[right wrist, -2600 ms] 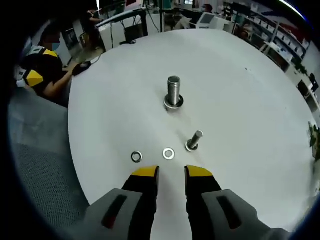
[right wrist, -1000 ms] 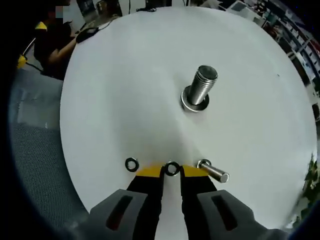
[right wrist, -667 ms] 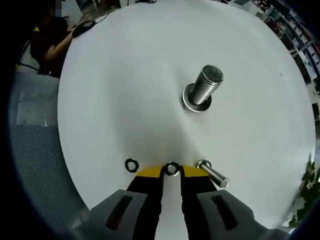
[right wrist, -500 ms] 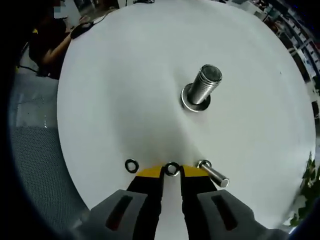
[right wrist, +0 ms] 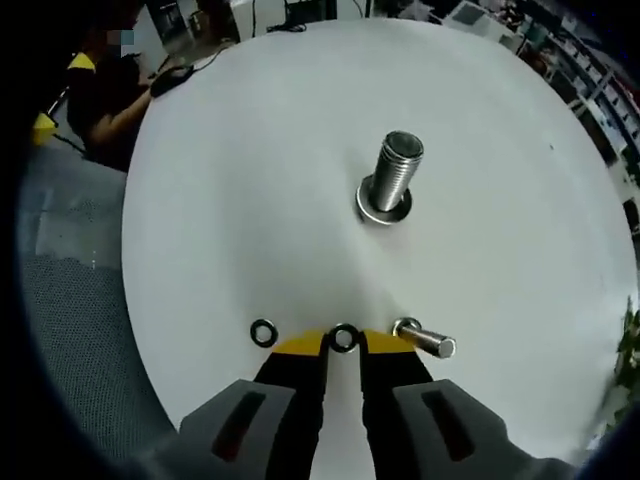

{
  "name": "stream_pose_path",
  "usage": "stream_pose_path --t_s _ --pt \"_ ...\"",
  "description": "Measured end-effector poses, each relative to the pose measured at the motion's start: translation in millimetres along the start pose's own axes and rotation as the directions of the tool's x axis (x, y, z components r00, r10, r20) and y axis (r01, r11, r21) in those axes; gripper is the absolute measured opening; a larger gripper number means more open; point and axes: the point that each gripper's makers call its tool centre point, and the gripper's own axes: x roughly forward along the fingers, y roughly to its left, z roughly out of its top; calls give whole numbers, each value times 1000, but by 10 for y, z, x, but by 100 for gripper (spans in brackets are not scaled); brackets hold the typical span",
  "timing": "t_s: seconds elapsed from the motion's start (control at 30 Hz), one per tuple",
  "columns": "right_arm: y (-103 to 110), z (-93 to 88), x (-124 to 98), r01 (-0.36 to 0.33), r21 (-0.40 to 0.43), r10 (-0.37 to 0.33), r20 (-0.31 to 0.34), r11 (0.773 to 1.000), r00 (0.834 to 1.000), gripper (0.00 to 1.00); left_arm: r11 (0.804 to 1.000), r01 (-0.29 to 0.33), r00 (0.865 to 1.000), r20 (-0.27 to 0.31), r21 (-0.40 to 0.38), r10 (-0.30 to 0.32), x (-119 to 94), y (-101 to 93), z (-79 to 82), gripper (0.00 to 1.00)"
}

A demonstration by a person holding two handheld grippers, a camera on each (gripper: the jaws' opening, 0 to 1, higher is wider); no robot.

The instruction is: Place the washer onto the threaded stud by aligning its center hole with the stud, sliding it down to the base, and recovering from edge contact or off-axis alignment until the washer reaches the visible bottom stop.

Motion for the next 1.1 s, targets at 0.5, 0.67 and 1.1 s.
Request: stream_pose_path --t_s 0.5,0.67,1.1 --pt "4 12 -3 33 12 -34 18 999 999 13 1000 -4 1000 2 -7 4 -4 17 0 29" --pt "1 54 -54 34 30 -35 39 999 999 13 1000 -7 1000 6 -11 7 -8 25 5 29" --pt "-15 102 -278 38 53 -43 98 998 994 13 1000 -6 1000 1 -14 6 1 31 -2 29"
